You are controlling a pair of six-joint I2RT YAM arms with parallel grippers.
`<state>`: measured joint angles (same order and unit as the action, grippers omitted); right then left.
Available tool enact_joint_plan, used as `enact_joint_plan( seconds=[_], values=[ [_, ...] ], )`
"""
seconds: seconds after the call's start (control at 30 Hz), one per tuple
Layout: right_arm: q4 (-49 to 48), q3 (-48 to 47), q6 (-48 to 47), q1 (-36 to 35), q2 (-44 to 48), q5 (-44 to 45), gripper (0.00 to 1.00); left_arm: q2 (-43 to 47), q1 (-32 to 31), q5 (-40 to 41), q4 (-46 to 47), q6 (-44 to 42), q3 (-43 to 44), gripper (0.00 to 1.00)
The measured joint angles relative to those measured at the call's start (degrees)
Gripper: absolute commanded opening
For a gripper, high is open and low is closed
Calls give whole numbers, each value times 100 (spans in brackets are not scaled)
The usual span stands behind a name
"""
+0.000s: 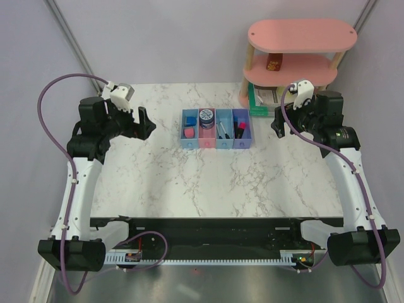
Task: Sort the stationery into containers
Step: Reset both arms
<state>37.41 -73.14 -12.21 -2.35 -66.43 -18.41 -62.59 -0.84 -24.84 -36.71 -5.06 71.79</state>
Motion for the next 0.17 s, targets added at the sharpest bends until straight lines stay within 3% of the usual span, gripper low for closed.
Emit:
enact_joint_plan(
  seconds=[0.17],
  values=[
    [-17, 22, 0, 0, 0, 0, 98, 0, 9, -83, 15, 22, 0, 100]
  ],
)
